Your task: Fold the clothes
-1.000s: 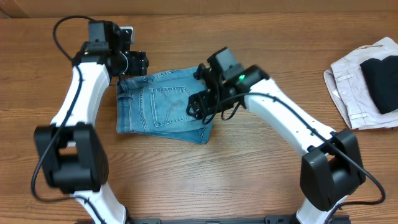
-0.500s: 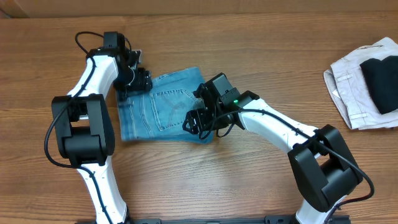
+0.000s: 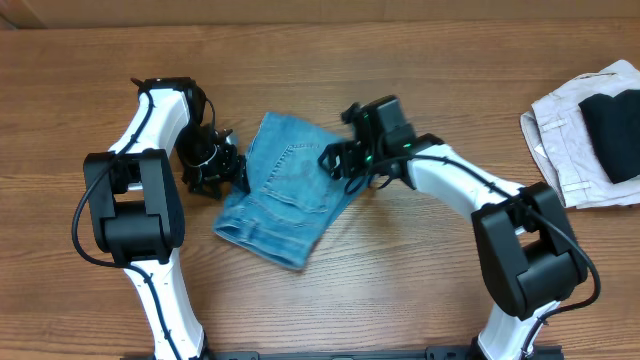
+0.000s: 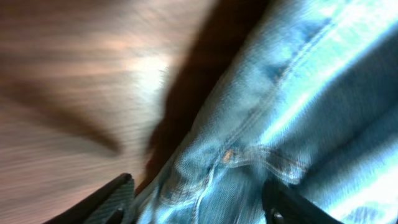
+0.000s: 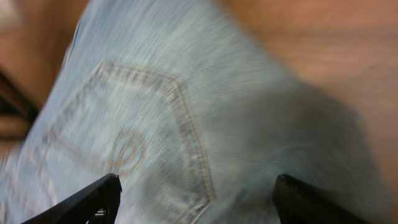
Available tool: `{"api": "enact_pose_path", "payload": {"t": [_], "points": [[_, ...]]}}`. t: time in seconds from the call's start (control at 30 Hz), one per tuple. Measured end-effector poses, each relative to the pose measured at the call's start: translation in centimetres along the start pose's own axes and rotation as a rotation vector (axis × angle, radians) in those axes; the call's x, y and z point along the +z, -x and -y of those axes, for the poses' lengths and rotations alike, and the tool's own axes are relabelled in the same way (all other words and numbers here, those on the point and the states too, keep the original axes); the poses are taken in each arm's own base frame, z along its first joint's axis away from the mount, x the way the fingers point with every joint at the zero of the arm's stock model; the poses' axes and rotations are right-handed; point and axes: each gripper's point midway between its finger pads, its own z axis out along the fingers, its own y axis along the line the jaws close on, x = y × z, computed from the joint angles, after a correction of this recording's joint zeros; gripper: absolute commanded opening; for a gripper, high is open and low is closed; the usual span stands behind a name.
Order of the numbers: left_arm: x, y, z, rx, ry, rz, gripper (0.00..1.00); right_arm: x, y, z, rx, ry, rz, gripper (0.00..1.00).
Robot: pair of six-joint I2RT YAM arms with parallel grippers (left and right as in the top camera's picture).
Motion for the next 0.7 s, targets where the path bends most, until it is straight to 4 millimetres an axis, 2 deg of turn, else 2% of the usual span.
{"api": "enact_pose_path", "payload": {"t": [0.13,0.2,0.27,0.37,0.43,0.5,0.57,0.7], "points": [[0.0,-0.2,1.3,0.032,-0.073,-0.004,0.8,-0.9,1.0,2.0,-0.002,-0.035,0.013,0.85],[-0.1,0.1,1.6,0.042,-0.093,0.007,0.82,-1.1,0.9,2.3,-0.015,-0.048,-0.002,0.9],[-0.4,0.3,1.6,0.045,-0.108,0.019,0.91,-1.3,0.6,2.3,-0.035,-0.056,-0.021,0.93],[-1.7,1.4,1.9,0.06,-0.136,0.068,0.97,-2.2,0.5,2.1,-0.06,-0.082,-0.029,1.0],[-3.2,2.8,2.2,0.08,-0.166,0.135,1.0,-3.5,1.2,1.9,-0.086,-0.107,-0.003,1.0],[-4.8,4.6,2.8,0.112,-0.199,0.22,1.0,-5.9,2.5,1.3,-0.115,-0.139,0.053,1.0],[-6.0,6.2,3.2,0.147,-0.218,0.298,1.0,-9.2,4.0,0.2,-0.142,-0.165,0.126,1.0],[-6.4,7.6,3.7,0.184,-0.231,0.356,1.0,-15.3,5.4,-2.0,-0.174,-0.188,0.231,1.0]]}}
